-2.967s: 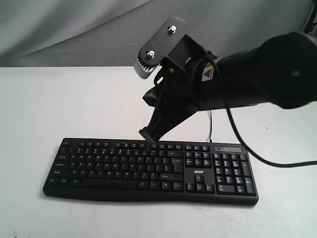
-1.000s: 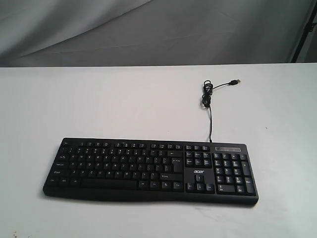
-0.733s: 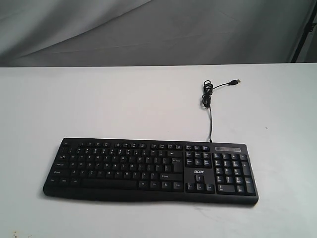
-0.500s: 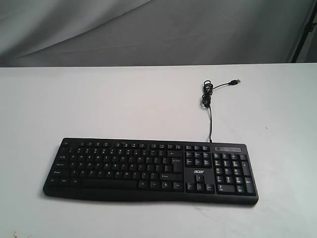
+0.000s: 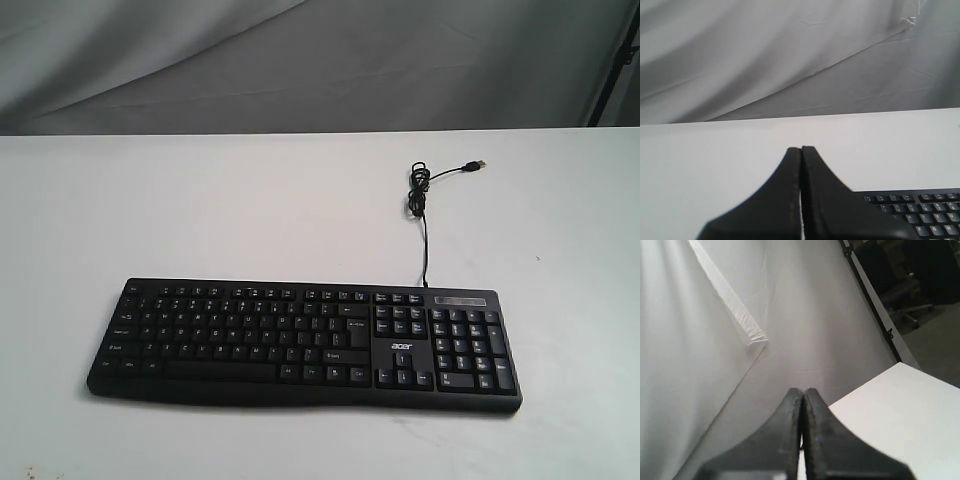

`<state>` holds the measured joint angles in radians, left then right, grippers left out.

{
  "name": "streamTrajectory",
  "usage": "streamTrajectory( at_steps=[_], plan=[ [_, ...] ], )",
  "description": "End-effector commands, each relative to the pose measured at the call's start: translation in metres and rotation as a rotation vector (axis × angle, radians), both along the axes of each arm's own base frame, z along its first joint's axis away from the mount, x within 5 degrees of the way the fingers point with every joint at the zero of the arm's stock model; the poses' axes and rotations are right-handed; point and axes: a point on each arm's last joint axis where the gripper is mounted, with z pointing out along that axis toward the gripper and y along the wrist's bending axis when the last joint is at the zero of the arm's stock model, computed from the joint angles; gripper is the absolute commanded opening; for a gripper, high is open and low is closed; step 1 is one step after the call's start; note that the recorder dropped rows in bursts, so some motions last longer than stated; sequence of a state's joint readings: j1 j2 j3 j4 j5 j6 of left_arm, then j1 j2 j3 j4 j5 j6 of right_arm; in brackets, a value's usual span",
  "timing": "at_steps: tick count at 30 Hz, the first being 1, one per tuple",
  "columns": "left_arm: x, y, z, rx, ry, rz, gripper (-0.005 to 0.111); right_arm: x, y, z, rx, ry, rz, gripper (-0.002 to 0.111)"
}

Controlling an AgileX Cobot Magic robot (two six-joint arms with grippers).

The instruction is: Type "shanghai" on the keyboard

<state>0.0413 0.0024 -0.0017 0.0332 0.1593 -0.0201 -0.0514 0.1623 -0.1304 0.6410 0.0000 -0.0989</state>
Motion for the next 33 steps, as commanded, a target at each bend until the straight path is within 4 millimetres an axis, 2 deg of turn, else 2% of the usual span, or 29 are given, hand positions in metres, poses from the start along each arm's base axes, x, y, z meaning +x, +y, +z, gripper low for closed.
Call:
streamTrajectory(
  at_steps=[1,4,12,17,22,28,33],
  plan=[
    [0.0,0.0,0.0,-0.002,-0.007,-0.006,0.0,-0.001,-0.001,0.0,0.11,-0.024,-0.011,0.0],
    [0.0,0.0,0.0,-0.002,-0.007,-0.006,0.0,-0.001,-0.002,0.0,0.089,-0.025,-0.014,0.0],
    [0.0,0.0,0.0,-0.002,-0.007,-0.006,0.0,-0.001,0.002,-0.014,-0.325,0.153,0.023,0.0],
    [0.0,0.0,0.0,-0.002,-0.007,-0.006,0.0,-0.007,0.0,-0.018,-0.52,0.191,0.004,0.0],
    [0.0,0.0,0.0,-0.002,-0.007,-0.006,0.0,-0.012,-0.001,-0.025,-0.561,0.182,-0.009,0.0],
    [0.0,0.0,0.0,-0.002,-0.007,-0.006,0.0,-0.011,-0.001,-0.055,-0.563,0.228,0.006,0.0],
    [0.0,0.0,0.0,-0.002,-0.007,-0.006,0.0,-0.013,-0.001,-0.059,-0.562,0.27,0.015,0.0]
  ],
)
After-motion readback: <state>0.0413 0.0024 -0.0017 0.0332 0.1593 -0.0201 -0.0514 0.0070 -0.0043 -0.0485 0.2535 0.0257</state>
